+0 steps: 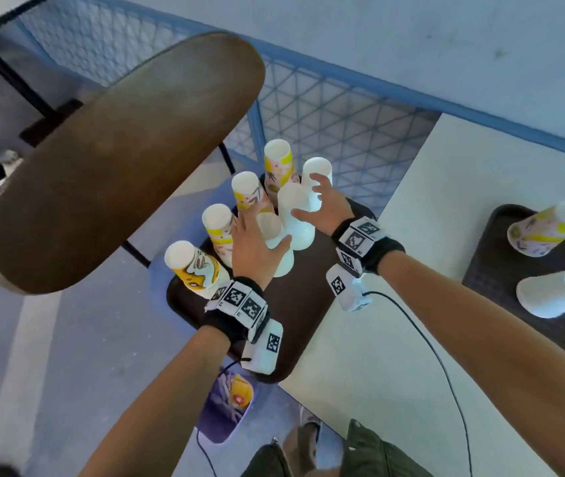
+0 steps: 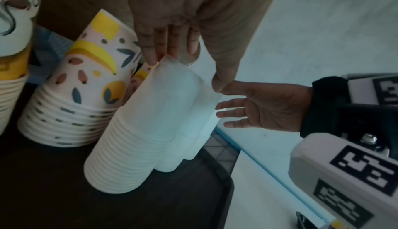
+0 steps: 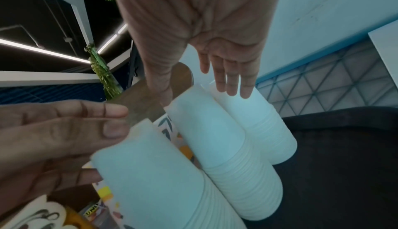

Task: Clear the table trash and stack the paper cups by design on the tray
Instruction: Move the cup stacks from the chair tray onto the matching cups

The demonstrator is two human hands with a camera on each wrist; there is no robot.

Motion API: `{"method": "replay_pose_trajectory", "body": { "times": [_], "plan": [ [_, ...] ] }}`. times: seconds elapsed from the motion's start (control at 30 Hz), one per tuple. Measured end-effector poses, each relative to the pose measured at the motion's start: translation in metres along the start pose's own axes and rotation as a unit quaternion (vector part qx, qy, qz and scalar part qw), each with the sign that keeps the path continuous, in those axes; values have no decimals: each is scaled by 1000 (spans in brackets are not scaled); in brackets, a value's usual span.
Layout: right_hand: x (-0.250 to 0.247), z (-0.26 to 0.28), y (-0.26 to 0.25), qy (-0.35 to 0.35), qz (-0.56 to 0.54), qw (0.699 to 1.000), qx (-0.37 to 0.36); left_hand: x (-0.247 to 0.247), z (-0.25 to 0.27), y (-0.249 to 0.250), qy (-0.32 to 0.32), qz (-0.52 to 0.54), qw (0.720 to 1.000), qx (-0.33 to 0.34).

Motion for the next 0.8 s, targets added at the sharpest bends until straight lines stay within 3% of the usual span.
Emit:
{"method": "replay_pose_trajectory", "body": {
  "times": [0.17,0.3,0.47,0.63,0.8],
  "plan": [
    [13,-8,3,-3,-6,1000,-9,12,-4,-23,-23,98,995,-19],
    [20,-3,8,30,-19,999,-38,10,0,-28,-27,91,995,-4],
    [23,13,28,44,0,999,-24,3,19,-34,-28,100,994,12],
    [30,33,49,44,16,999,-9,4,43,-51,-29,95,995,-9],
    [43,42,62,47,1,999,24,16,58,-69,-71,180,977,-91]
  ]
}}
Point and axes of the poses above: each hand's wrist, its own z-axis away from the middle knuckle, its own x-axis out of the palm, y = z × x, the point moved 2 cm from there along -z, towards the middle knuckle, and after that the axes turned 2 degrees about -y, right-handed, at the moved point
